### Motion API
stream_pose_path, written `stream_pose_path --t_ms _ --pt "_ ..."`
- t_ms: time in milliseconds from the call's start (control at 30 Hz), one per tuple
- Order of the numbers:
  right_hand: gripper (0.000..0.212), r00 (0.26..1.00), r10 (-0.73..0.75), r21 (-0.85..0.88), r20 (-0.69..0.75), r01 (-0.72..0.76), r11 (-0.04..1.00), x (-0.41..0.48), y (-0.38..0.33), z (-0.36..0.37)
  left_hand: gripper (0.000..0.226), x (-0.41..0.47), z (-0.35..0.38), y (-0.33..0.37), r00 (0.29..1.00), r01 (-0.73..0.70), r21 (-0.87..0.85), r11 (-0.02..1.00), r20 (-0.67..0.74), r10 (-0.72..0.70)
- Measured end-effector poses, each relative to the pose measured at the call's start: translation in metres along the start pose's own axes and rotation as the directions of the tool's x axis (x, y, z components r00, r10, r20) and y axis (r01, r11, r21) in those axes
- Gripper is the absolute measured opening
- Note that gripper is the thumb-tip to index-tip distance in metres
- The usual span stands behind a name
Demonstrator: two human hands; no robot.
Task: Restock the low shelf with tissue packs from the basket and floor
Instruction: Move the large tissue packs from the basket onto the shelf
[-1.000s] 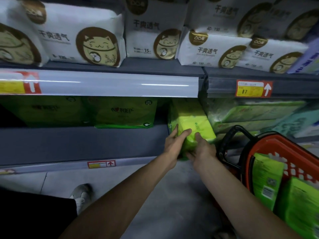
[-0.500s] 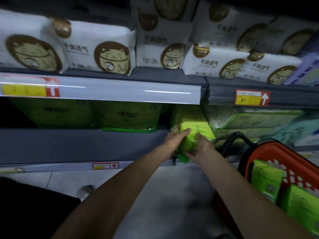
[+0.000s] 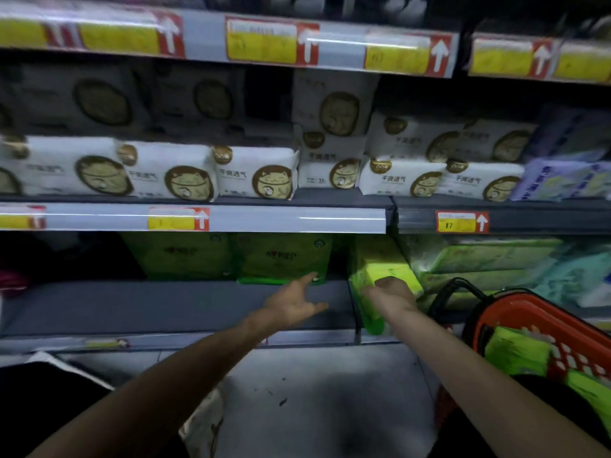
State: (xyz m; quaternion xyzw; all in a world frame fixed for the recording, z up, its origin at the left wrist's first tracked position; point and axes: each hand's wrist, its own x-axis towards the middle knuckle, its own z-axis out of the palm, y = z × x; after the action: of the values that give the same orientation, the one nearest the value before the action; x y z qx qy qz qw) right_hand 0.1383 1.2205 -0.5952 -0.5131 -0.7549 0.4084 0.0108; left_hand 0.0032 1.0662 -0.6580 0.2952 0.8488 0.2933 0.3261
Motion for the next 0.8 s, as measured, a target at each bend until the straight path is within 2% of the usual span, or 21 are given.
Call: stream_pose_path --t_ms 133,267,367,433,500,567,633,733,800 --pt "0.069 0.982 -0.16 -0.17 0.105 0.176 0.97 -0.02 -0.02 0.008 0.091 -0.04 -0.045 -0.003 0.998 -0.06 0.29 0.955 -0.003 0.063" --pt "0.084 0.943 -0.265 -0.291 0.202 0.316 0.903 -0.03 -0.04 0.022 0.088 -0.068 -0.078 -0.008 0.989 -0.103 0.443 0.891 -0.048 0.138" --pt "0.094 0.902 -0.3 -0.374 0.31 0.405 0.834 -0.034 -0.061 0.028 0.087 -0.083 -0.1 -0.021 0.984 -0.088 0.472 0.877 -0.093 0.149" --pt "0.093 0.866 -0.348 -0.378 0.359 0.476 0.794 -0.035 -0.073 0.028 0.085 -0.093 -0.111 -0.036 0.979 -0.049 0.401 0.915 -0.164 0.124" --pt "0.088 0.842 -0.412 -0.35 0.349 0.525 0.776 -0.036 -0.078 0.028 0.085 -0.098 -0.119 -0.052 0.961 0.026 0.365 0.931 -0.267 0.078" --pt "0.09 0.833 -0.445 -0.39 0.329 0.549 0.74 -0.037 -0.078 0.03 0.086 -0.097 -0.12 -0.061 0.941 0.065 0.422 0.904 -0.328 0.086" --pt "0.096 0.828 -0.445 -0.475 0.343 0.561 0.678 -0.037 -0.076 0.034 0.087 -0.095 -0.116 -0.069 0.936 0.049 0.45 0.892 -0.331 0.116" --pt "0.106 0.811 -0.418 -0.585 0.409 0.584 0.562 -0.034 -0.07 0.042 0.1 -0.094 -0.108 -0.087 0.946 0.084 0.463 0.883 -0.315 0.075" --pt "0.109 0.793 -0.413 -0.62 0.448 0.608 0.496 -0.031 -0.064 0.052 0.101 -0.093 -0.101 -0.104 0.947 0.131 0.485 0.865 -0.32 0.036"
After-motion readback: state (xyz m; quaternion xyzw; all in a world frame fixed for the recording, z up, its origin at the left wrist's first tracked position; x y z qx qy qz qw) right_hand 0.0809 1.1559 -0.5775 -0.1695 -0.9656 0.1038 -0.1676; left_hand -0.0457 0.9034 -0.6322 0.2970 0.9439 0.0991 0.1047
